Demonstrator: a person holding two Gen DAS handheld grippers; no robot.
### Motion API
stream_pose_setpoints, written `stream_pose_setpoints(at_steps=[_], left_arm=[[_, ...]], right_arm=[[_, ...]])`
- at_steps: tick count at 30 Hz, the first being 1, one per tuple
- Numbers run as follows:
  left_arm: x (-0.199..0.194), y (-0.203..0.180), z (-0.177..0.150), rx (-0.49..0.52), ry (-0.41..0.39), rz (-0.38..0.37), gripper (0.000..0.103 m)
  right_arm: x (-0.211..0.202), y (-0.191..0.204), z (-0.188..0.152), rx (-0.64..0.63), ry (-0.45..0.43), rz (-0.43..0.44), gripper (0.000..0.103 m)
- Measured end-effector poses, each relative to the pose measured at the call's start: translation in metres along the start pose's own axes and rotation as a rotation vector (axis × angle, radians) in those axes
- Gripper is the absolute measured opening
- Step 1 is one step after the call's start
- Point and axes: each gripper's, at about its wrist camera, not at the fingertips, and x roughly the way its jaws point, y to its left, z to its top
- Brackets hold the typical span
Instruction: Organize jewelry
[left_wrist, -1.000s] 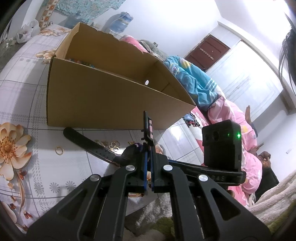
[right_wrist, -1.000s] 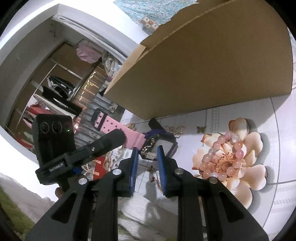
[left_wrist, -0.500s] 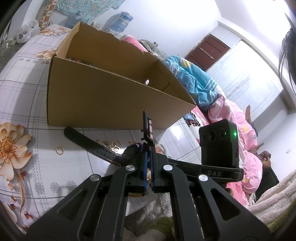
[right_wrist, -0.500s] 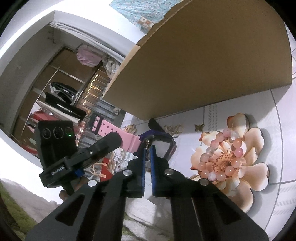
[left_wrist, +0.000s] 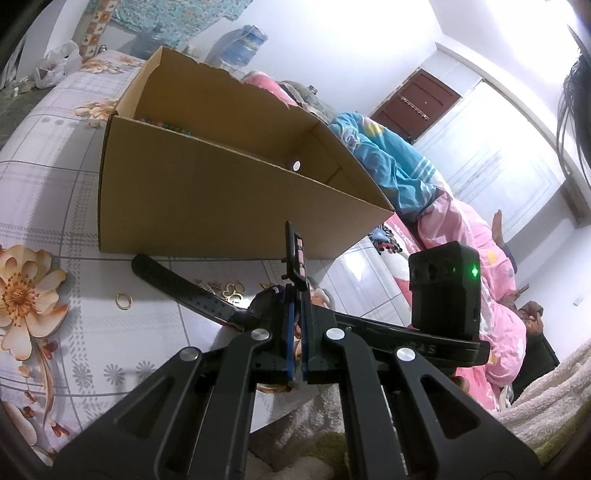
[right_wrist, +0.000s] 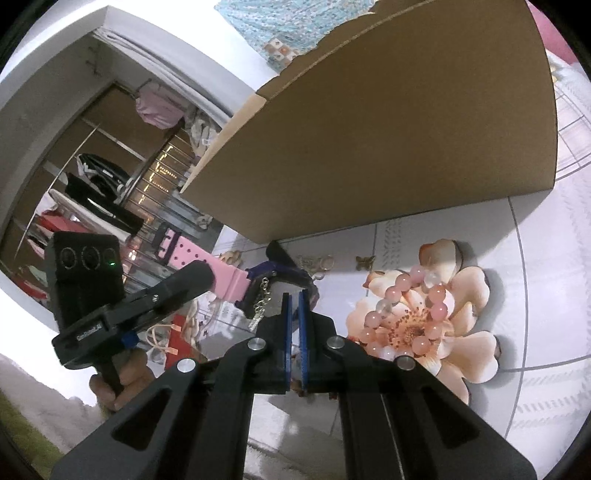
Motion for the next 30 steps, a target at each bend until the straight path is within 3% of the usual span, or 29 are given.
stream_pose_setpoints(at_steps=[3,6,20,26,30], left_arm=[[0.0,0.0,0.0,0.001,0.0,0.001,0.002],[0.0,0.0,0.0,0.001,-0.001,0.001,0.002],[-0.001,0.003,0.001,-0.009,-0.003,-0.006,0.002],[-0.001,0.004,0.002,-0.008,-0.004,-0.004,0.002],[-0.001,0.004,0.002,-0.008,-0.004,-0.005,0.002]], right_arm=[[-0.002,0.007,-0.002,-0.023,0.014,0.027,0.007],[0.002,0.012,-0.003,-0.05,0.027,0.025,0.016],[0.023,0.005,-0.002,-0.042,0.076,0.123,0.017],[0.017,0.003,-0.003,-0.044,0.053,0.144,0.005],[0.013,0.007,-0.003,-0.065,0.043,0.137,0.003]])
